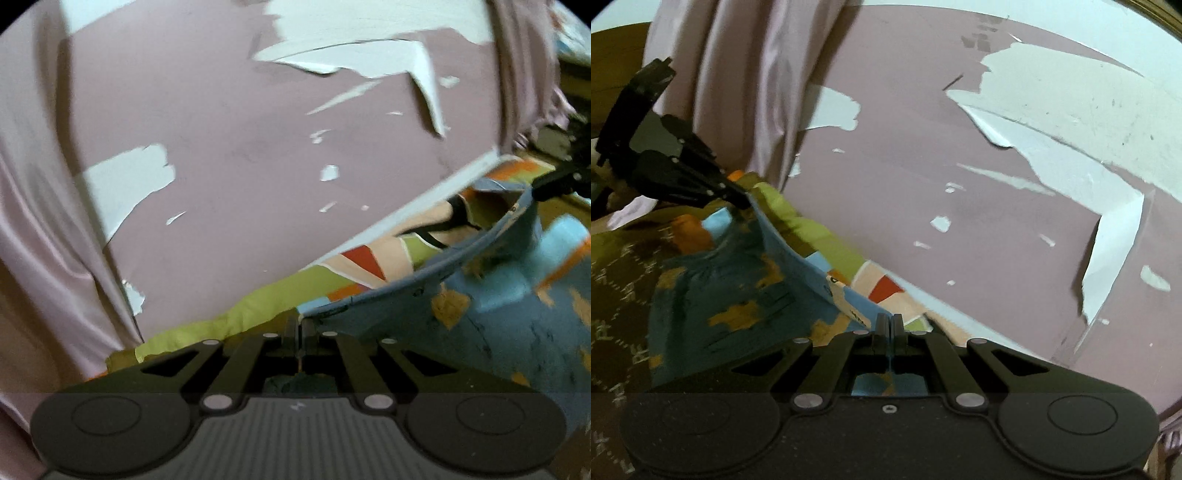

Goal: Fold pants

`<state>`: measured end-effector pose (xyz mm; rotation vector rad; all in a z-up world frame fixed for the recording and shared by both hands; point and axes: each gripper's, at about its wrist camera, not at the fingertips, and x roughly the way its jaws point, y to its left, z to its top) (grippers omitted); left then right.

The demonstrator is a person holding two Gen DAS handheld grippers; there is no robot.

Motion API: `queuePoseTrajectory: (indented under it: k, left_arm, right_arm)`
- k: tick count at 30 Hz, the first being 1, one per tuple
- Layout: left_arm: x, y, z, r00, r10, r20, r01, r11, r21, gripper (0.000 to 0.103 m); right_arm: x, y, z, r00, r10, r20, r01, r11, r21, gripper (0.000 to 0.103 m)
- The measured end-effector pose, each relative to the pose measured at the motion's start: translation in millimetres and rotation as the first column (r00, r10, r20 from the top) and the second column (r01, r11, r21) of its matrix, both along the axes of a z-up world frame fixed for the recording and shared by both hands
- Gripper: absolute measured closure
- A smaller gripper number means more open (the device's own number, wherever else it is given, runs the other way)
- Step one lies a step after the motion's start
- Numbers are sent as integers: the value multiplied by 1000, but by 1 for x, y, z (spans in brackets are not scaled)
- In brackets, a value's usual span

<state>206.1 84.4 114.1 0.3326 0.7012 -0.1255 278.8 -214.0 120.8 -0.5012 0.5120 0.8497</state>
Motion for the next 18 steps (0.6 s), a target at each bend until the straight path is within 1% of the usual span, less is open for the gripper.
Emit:
queuePoseTrajectory:
  k: [4, 7, 10, 13, 15, 18]
  left_arm:
    - [-20, -12, -12, 997, -81, -21, 81, 996, 34, 102]
    - [-38, -22, -31, 984, -171, -52, 176, 979, 104, 102]
    - [-53, -28, -51, 966, -235, -109, 250, 957, 147, 102]
    - [-66, -31, -69, 951, -264, -163, 292, 938, 185, 102]
    - [-72, -31, -81, 945, -262, -194, 301, 931, 206, 102]
    - [-78, -32, -90, 940, -266, -211, 312, 923, 225, 102]
  right_arm:
    - [-24, -8, -18, 999, 24, -30, -25, 1000, -15, 103]
    - [-39, -12, -34, 998, 31, -56, -32, 999, -28, 103]
    - [-51, -14, -52, 995, 29, -100, -33, 999, -35, 103]
    - [-62, -15, -75, 987, 11, -161, -16, 999, -33, 103]
    - [-71, -14, -93, 984, 17, -180, -27, 998, -51, 103]
    - [-83, -14, -111, 978, 43, -205, -60, 995, -76, 103]
